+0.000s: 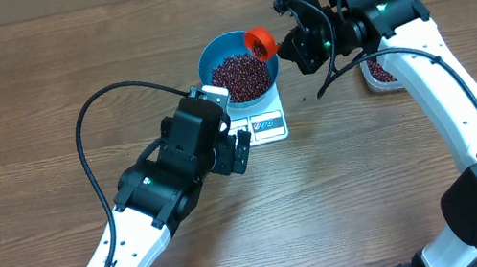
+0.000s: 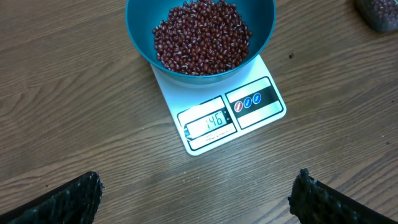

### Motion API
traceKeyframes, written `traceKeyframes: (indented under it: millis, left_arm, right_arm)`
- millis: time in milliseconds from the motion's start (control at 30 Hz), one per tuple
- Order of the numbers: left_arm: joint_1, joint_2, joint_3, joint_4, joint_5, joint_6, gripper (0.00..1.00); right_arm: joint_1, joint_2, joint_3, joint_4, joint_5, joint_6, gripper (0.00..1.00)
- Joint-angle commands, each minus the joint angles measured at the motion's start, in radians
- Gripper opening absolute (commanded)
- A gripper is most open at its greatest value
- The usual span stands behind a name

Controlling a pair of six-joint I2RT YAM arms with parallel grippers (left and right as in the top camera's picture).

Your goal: Scoop item into bowl and weigh 150g on scale

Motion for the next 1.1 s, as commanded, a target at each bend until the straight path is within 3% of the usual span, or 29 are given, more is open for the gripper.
traceKeyframes:
  millis: [0, 533, 633, 767, 867, 967, 1067]
  left_arm:
    - [0.005, 0.000, -0.006, 0.003, 0.010, 0.015, 1.00]
    - [0.005, 0.000, -0.006, 0.003, 0.010, 0.015, 1.00]
    - [0.005, 0.000, -0.006, 0.003, 0.010, 0.015, 1.00]
    - [0.005, 0.000, -0.006, 0.003, 0.010, 0.015, 1.00]
    - [0.005, 0.000, -0.006, 0.003, 0.010, 0.015, 0.99]
    - [0.005, 0.000, -0.006, 0.003, 0.010, 0.015, 0.99]
    - [0.005, 0.000, -0.006, 0.003, 0.010, 0.015, 1.00]
  right_arm:
    - [0.008, -0.008, 0.030, 0.003, 0.067, -0.007, 0.04]
    - [0.005, -0.008, 0.030, 0.022, -0.026, 0.034, 0.04]
    - [0.005, -0.008, 0.029, 0.010, 0.053, 0.005, 0.04]
    - [0.007, -0.008, 0.029, 0.015, -0.009, 0.032, 0.04]
    - [0.008, -0.008, 0.029, 0.016, 0.086, 0.029, 0.04]
    - [0.007, -0.008, 0.029, 0.023, 0.007, 0.054, 0.04]
    - [0.007, -0.008, 0.029, 0.021, 0.050, 0.045, 0.03]
